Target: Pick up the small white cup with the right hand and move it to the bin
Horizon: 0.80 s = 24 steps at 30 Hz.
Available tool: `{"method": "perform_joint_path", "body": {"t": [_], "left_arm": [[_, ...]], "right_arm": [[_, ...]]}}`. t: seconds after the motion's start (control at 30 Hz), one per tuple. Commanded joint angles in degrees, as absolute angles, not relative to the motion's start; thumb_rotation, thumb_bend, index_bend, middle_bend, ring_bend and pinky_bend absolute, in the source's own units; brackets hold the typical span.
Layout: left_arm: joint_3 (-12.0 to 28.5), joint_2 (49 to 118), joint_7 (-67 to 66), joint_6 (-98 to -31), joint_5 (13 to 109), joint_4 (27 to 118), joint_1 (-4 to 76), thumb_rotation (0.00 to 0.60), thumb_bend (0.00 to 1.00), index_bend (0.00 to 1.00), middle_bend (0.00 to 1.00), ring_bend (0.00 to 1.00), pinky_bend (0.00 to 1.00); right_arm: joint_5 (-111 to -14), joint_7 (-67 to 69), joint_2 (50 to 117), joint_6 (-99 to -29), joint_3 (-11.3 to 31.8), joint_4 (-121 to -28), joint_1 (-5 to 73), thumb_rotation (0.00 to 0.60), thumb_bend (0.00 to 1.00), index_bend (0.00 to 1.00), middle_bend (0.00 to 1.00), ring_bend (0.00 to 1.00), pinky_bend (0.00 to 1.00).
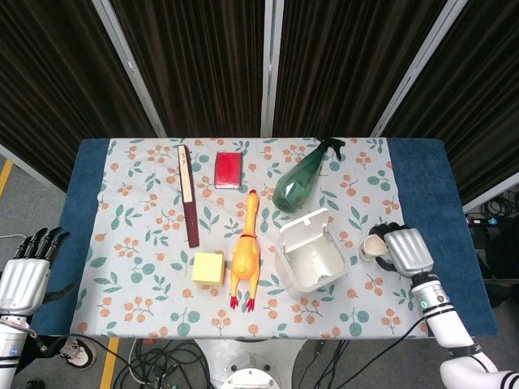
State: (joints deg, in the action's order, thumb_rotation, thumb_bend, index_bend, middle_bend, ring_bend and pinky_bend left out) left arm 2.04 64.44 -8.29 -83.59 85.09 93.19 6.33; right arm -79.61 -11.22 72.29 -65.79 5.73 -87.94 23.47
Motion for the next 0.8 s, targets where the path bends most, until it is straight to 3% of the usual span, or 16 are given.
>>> {"method": "perform_joint_path", "body": {"t": [0.03,0.37,0.7,0.8], "left_arm": [[2.04,64.48,-8.25,-83.53,85.1,93.14,6.37,0.6,0.1,0.14,0.09,0.04,0.14],[2.12,64.68,-8.19,-83.58,85.29,92.97,6.53,0.6,0.1,0.14,0.09,0.04,0.14],[2.05,64.84,-7.59,-83.77,85.13,92.45,6.31,0.6,0.1,0.14,0.09,0.04,0.14],[1.99,64.84,-7.28,-83.9,85.1,92.22,6.16,0.6,0.1,0.14,0.09,0.04,0.14]], "right_arm": [[-82.79,-9.98,68.32,-70.15,6.27,-92.76,22.15,0.6,0.15,0.4,0.39,0.34,0.48],[-93.0,-7.02,59.37,-78.83,6.97,-104.38,20.4,0.6,0.15,0.41,0.4,0.34,0.48],[-97.6,-9.81,63.43,-75.48,6.79,-106.75,24.02,0.6,0.15,0.42,0.41,0.34,0.48],[-97.28,-10.45,64.75,-73.55,6.65,-106.78,25.12,0.6,0.12,0.35,0.38,0.31,0.45]]}}
